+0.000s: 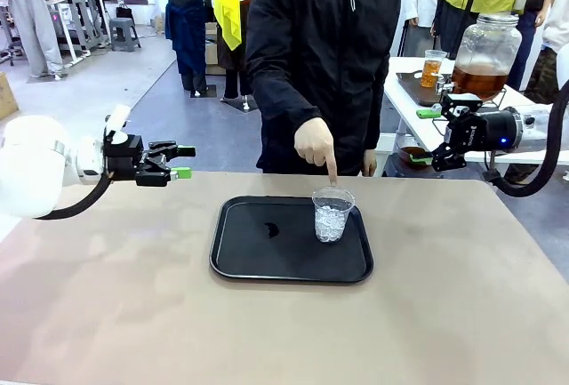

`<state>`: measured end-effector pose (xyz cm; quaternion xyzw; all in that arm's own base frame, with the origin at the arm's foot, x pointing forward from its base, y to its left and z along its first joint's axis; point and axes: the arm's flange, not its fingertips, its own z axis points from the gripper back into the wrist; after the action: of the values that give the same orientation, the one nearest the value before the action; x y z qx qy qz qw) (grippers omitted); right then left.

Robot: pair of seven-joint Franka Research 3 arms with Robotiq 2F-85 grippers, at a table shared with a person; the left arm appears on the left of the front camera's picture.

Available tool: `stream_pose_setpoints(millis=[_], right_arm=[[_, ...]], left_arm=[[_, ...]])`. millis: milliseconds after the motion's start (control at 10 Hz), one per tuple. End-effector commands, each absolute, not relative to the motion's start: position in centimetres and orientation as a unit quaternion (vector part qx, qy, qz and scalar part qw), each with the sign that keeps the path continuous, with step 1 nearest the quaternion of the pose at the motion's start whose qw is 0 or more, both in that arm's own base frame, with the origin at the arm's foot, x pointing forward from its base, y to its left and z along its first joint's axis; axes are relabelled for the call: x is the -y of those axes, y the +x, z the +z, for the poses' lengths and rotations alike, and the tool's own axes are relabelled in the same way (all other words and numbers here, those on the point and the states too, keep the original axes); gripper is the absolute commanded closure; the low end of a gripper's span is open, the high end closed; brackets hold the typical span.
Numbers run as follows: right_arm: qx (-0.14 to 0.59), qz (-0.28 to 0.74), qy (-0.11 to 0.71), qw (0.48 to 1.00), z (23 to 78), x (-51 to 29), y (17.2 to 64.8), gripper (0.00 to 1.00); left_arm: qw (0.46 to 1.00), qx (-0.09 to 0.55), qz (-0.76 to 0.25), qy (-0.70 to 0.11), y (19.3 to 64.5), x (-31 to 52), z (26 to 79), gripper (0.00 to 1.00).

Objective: Pour the drink into the iced cup.
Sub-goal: Pick up the iced cup indicated by the human and present it to them.

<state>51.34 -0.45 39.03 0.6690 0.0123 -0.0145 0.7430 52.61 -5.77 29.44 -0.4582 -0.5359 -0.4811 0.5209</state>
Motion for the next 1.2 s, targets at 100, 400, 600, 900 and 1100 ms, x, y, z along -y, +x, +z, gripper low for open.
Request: stream_pose_setpoints(millis=[100,400,600,900,1100], right_arm=[[-0.010,-0.015,0.669,0.743,39.2,0.4,51.3,0.00],[-0.010,-0.015,0.669,0.743,39.2,0.4,51.3,0.00],[-0.010,-0.015,0.669,0.743,39.2,0.4,51.3,0.00],[0.093,0.049,0.649,0.754,41.0,0.4,50.7,0.00],[0.199,0.128,0.618,0.749,41.4,0.3,50.5,0.00]], left_arm=[[0.521,0.536,-0.479,-0.460,52.8,5.8,29.7,0.00],[0.521,0.536,-0.479,-0.460,52.8,5.8,29.7,0.00],[0.521,0.536,-0.479,-0.460,52.8,5.8,29.7,0.00],[0.521,0.536,-0.479,-0.460,52.8,5.8,29.7,0.00],[0.521,0.536,-0.479,-0.460,52.8,5.8,29.7,0.00]])
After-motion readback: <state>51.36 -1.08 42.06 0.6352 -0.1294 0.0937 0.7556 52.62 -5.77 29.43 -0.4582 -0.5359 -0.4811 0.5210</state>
